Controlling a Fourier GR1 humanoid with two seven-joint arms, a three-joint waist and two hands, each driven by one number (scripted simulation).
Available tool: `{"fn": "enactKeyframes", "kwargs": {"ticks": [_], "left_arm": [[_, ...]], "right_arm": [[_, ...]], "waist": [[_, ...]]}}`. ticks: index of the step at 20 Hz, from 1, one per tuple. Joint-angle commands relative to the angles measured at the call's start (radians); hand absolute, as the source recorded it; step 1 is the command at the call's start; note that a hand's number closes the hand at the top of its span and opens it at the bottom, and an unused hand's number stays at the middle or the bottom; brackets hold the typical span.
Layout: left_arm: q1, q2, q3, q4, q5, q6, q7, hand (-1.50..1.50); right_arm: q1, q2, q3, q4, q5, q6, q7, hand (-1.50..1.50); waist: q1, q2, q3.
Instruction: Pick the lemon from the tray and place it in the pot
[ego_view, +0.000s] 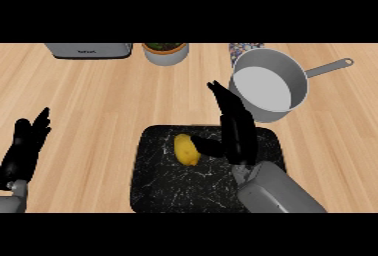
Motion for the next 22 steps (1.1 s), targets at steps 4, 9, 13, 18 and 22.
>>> {"fn": "enactKeyframes", "kwargs": {"ticks": [4, 9, 13, 18, 22], "left_arm": [[0.009, -0.017, -0.014, 0.010, -0.008, 0.004, 0.016, 0.00], [-0.024, -0.030, -0.028, 0.016, -0.027, 0.013, 0.022, 0.00], [-0.070, -0.029, -0.024, 0.013, -0.032, 0.022, 0.064, 0.00], [-0.072, -0.011, -0.011, 0.020, -0.016, -0.012, 0.067, 0.00], [-0.076, -0.022, -0.007, 0.043, -0.032, 0.007, 0.049, 0.00]], "right_arm": [[-0.193, 0.119, 0.063, 0.040, 0.213, 0.364, 0.487, -1.50], [-0.322, 0.161, 0.070, 0.055, 0.076, 0.657, 0.702, -1.50], [-0.326, 0.162, 0.077, 0.067, -0.106, 0.764, 0.790, -1.50], [-0.388, 0.163, 0.057, 0.093, -0.246, 0.788, 0.862, -1.50], [-0.435, 0.163, 0.039, 0.170, -0.274, 0.784, 0.863, -1.50]], "waist": [[0.000, -0.009, 0.000], [0.025, 0.005, 0.002], [0.031, 0.008, 0.004], [0.033, 0.006, 0.004], [0.021, 0.006, 0.003]]}}
